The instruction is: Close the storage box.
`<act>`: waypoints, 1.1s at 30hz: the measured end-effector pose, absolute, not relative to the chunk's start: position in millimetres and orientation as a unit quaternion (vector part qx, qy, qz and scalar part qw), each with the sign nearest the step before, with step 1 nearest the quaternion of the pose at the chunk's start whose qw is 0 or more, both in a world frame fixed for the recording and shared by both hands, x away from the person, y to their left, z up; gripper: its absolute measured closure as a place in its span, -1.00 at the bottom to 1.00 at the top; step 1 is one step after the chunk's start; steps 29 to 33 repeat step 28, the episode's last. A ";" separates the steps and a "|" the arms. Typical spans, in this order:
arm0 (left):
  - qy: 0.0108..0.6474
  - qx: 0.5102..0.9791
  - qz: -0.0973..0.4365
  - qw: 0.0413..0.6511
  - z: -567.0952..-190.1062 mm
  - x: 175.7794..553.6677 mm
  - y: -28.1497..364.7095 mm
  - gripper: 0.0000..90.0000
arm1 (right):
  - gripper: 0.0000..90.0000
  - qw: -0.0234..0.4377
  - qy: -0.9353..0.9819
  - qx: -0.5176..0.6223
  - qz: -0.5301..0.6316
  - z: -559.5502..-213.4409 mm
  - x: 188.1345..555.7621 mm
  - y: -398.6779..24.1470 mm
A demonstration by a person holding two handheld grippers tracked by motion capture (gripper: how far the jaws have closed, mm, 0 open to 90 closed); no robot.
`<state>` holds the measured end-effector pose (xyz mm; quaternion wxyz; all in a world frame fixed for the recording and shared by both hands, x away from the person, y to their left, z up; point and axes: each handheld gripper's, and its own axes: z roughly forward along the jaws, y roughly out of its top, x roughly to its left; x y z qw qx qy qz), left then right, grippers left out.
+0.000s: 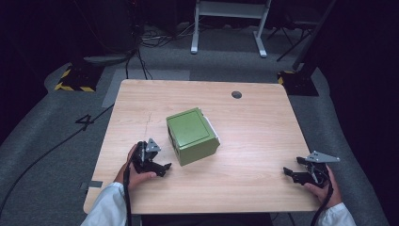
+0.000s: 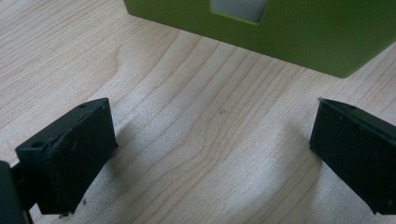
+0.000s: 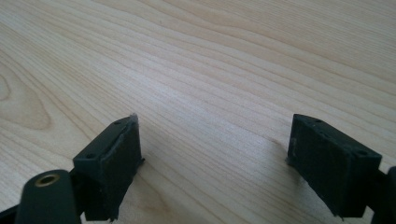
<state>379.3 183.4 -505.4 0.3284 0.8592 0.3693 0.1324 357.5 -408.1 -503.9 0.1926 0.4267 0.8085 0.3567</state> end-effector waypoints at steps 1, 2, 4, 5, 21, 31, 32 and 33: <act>0.369 0.859 0.131 0.328 -505.4 379.1 183.4 -0.99 | -0.62 0.193 0.808 0.427 0.357 -503.9 357.5 -408.1; 0.370 0.859 0.132 0.329 -505.5 378.9 183.4 -0.99 | -0.62 0.193 0.808 0.427 0.357 -503.9 357.4 -408.1; 0.369 0.859 0.132 0.329 -505.5 378.8 183.5 -0.99 | -0.62 0.193 0.808 0.427 0.356 -503.9 357.4 -408.1; 0.370 0.859 0.132 0.329 -505.5 378.8 183.4 -0.99 | -0.62 0.193 0.808 0.428 0.356 -503.9 357.3 -408.1; 0.367 0.860 0.130 0.329 -505.4 379.3 183.7 -1.00 | -0.62 0.193 0.808 0.428 0.356 -503.9 357.4 -408.2; 0.367 0.861 0.129 0.329 -505.4 379.5 183.7 -1.00 | -0.62 0.193 0.807 0.429 0.357 -503.9 357.4 -408.3; 0.367 0.861 0.129 0.329 -505.4 379.5 183.7 -1.00 | -0.62 0.193 0.807 0.429 0.357 -503.9 357.4 -408.3; 0.367 0.861 0.129 0.329 -505.4 379.5 183.7 -1.00 | -0.62 0.193 0.807 0.429 0.357 -503.9 357.4 -408.3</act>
